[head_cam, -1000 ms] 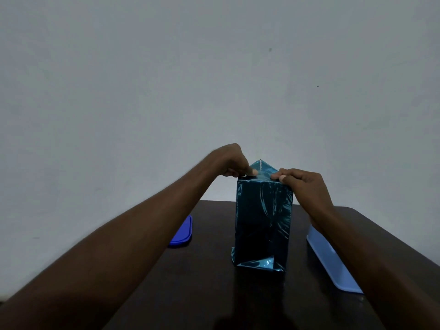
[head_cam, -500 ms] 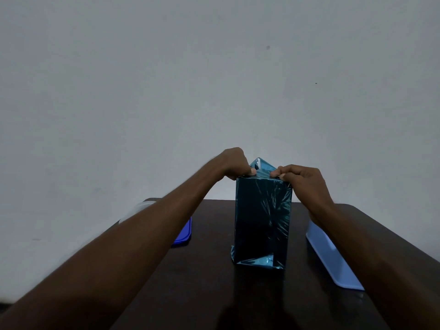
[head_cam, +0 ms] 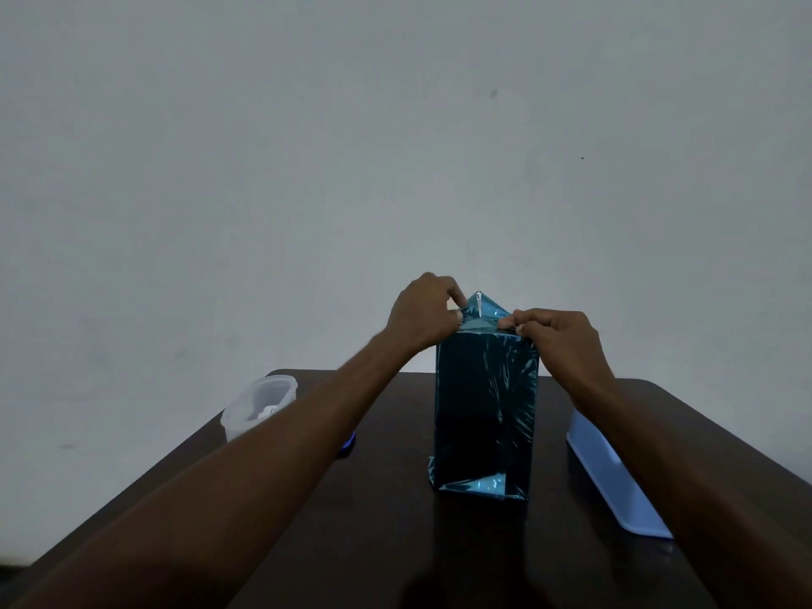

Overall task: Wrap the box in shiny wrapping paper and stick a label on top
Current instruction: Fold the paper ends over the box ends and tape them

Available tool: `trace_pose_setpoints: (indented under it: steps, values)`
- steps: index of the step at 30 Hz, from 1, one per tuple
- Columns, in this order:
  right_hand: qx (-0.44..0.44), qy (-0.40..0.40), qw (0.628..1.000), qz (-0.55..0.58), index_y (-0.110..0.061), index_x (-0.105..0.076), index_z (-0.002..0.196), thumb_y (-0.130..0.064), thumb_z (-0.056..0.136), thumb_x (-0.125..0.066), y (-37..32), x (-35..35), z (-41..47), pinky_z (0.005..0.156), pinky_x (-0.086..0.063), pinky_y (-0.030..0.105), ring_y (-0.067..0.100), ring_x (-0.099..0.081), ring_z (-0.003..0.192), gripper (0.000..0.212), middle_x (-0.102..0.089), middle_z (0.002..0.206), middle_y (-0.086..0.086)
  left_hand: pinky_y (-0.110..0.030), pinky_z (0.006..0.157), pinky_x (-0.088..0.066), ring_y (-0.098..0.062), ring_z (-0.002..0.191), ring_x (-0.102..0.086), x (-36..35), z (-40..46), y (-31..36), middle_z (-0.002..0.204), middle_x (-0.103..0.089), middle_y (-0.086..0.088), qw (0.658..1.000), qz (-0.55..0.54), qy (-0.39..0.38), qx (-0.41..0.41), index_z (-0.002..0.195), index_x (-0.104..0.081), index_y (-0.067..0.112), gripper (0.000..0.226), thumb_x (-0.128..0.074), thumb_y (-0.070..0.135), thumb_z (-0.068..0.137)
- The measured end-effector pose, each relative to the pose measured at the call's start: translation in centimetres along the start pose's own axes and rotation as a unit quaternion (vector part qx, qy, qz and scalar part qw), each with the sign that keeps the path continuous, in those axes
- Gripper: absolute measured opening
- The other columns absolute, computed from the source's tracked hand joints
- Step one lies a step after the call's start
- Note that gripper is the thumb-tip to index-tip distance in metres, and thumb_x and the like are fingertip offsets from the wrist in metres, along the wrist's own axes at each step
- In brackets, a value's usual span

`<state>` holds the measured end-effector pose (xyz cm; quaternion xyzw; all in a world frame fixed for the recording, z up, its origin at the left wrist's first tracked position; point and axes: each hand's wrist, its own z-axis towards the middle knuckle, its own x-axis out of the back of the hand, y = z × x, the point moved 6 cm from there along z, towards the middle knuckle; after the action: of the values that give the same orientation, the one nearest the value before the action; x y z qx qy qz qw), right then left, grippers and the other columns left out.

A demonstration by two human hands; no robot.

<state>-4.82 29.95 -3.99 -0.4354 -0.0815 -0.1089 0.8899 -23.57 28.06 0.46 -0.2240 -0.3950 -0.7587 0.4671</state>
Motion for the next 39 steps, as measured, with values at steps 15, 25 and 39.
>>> trace_pose_setpoints:
  steps: [15,25,39]
  values:
    - [-0.047,-0.039,0.997,0.038,-0.022,-0.078,0.093,-0.006,0.087,-0.048,0.3,0.2,0.0,0.079,-0.058,0.034,0.020,-0.069,0.094,0.035,-0.075,0.100,0.000,-0.030,0.094,-0.045,-0.017,0.113,-0.060,-2.6,-3.8,2.1,0.134,-0.060,0.003,0.974,0.120,-0.075,-0.177,0.144,-0.046,0.024,0.062,-0.058,0.052,0.090]
    - [-0.176,-0.067,0.885,-0.425,-0.007,-0.056,0.071,-0.019,0.083,-0.061,4.0,7.5,-3.1,0.054,-0.044,0.022,0.017,-0.056,0.056,0.018,-0.061,0.066,0.003,-0.028,0.094,-0.042,-0.019,0.115,-0.059,-3.3,-3.3,3.1,0.130,-0.063,-0.001,0.985,0.079,-0.064,-0.141,0.139,-0.052,0.020,0.061,-0.065,0.046,0.086]
    - [-0.249,-0.243,0.818,-0.459,-0.016,-0.033,0.062,-0.041,0.088,-0.067,7.4,9.6,-4.6,0.068,-0.038,0.023,0.030,-0.070,0.087,0.050,-0.071,0.072,0.009,-0.028,0.093,-0.041,-0.020,0.116,-0.058,-5.0,-2.5,4.7,0.133,-0.061,-0.002,0.985,0.085,-0.063,-0.136,0.141,-0.049,0.019,0.062,-0.063,0.045,0.086]
